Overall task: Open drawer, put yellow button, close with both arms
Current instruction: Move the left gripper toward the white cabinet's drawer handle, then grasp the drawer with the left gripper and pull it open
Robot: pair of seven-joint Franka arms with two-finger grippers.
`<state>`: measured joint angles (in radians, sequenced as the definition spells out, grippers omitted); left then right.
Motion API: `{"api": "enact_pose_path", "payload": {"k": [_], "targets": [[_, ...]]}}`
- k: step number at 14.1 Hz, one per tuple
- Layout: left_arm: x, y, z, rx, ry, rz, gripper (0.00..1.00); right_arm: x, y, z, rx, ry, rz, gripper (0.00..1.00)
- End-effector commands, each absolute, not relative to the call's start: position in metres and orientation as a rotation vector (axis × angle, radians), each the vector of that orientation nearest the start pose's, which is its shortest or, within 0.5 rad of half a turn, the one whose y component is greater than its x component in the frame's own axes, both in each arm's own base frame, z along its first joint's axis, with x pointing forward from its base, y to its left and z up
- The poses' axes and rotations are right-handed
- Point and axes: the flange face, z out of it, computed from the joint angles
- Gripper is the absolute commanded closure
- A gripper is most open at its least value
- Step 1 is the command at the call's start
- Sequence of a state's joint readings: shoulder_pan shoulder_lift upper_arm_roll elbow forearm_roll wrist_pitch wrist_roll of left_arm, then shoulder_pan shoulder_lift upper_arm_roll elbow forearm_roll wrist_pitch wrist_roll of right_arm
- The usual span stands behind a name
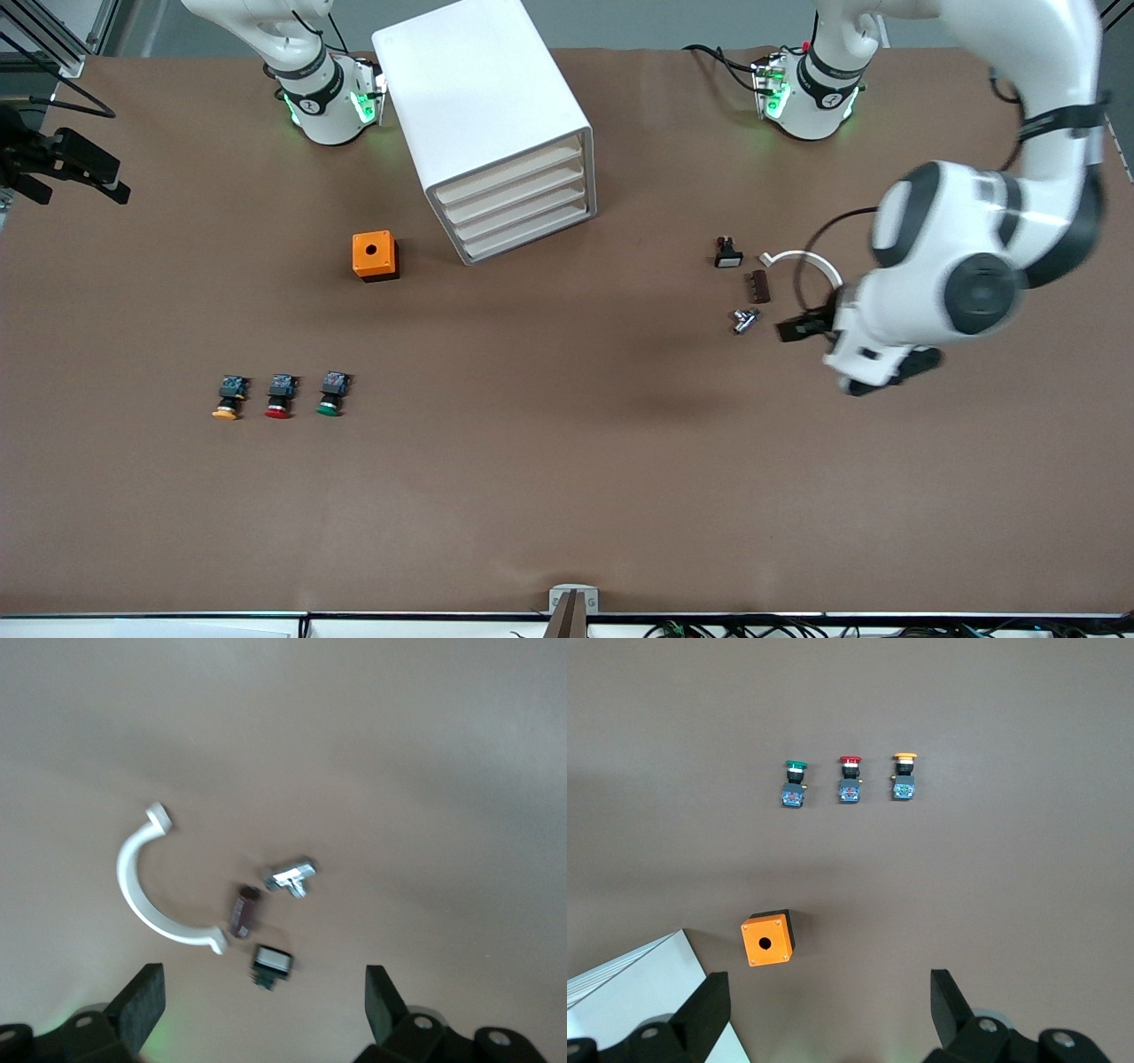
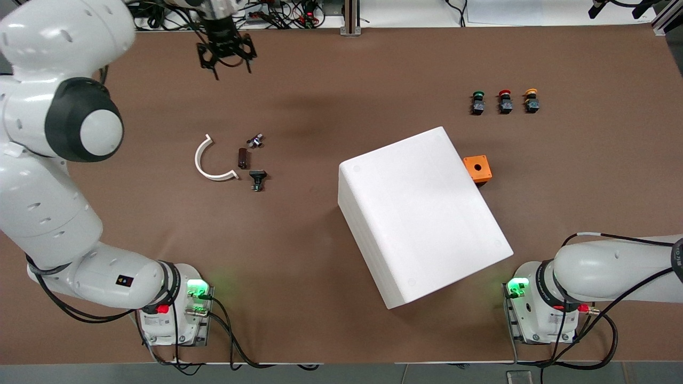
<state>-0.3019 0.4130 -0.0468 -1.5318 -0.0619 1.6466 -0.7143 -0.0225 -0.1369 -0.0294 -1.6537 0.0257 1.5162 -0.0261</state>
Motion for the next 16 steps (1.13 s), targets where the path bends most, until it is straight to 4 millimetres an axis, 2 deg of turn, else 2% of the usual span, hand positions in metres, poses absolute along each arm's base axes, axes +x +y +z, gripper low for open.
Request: {"api": "enact_pose_path", "payload": {"k": [1,2,4,8,12,14,16], "targets": [[0.584,-0.283,0.366,-2.868,-0.688,0.490,0.01,0.497,-0.024,0.656,-3.101,0.025,-0.022,0.00],[0.578,-0.298,0.356,-2.844,-0.725,0.507,0.01,0.497,-0.023,0.656,-3.106,0.023,-0.021,0.00],[0.573,-0.341,0.349,-2.882,-0.823,0.648,0.01,0.497,-0.024,0.656,-3.109,0.021,-0.021,0.00],[0.564,-0.382,0.316,-2.791,-1.111,1.086,0.01,0.497,-0.024,0.656,-3.109,0.024,-0.021,0.00],[0.560,-0.405,0.290,-2.289,-1.647,1.360,0.01,0.497,-0.022,0.656,-3.109,0.019,-0.019,0.00],[0.556,-0.414,0.282,-2.011,-1.774,1.477,0.01,0.497,-0.022,0.656,-3.109,0.016,-0.021,0.00],[0.554,-0.420,0.281,-1.748,-1.886,1.521,0.01,0.497,-0.022,0.656,-3.109,0.016,-0.016,0.00]]}}
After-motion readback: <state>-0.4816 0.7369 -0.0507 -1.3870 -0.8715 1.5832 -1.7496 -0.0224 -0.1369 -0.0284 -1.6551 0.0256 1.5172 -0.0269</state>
